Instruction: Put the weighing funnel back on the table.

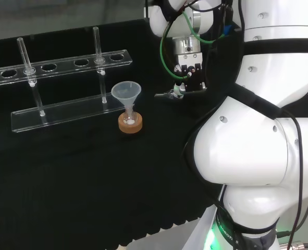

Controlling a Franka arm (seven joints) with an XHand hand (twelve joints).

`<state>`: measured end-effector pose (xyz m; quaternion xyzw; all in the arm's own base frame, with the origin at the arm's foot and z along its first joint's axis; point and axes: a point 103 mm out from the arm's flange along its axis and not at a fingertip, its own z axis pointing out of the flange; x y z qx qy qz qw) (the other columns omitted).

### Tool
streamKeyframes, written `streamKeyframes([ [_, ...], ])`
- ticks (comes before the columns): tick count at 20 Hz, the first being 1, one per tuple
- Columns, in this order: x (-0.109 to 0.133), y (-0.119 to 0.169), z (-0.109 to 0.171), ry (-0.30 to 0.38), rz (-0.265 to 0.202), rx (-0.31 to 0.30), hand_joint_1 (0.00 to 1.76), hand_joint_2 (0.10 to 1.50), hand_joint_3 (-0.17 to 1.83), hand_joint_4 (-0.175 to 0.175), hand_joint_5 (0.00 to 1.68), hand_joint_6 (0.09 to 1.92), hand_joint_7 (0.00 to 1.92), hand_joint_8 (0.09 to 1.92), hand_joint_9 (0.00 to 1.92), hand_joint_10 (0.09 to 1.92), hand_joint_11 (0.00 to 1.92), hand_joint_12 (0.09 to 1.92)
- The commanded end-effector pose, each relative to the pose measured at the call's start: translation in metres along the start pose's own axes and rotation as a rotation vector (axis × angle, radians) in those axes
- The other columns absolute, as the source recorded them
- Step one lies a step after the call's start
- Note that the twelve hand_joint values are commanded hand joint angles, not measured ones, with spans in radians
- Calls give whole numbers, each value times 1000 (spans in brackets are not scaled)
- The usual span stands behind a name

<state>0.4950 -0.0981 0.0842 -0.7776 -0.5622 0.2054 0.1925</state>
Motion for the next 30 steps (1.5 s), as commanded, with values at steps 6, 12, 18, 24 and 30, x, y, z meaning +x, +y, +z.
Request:
streamKeyframes([
  [6,8,-13,-7,-19,0,31,898,969,-175,-2,357,385,231,667,623,546,466,1272],
  [12,15,-39,-31,-26,2,-10,883,960,-175,-8,332,276,198,662,575,576,444,1278],
  [18,20,-76,-62,-7,-18,-75,880,959,-175,-8,346,225,191,664,558,590,434,1285],
  [24,16,-117,-82,-11,-11,-123,871,958,-175,-9,351,216,197,666,552,590,428,1286],
  [30,13,-149,-95,-16,-14,-158,866,958,-175,-9,356,207,234,677,550,592,426,1289],
])
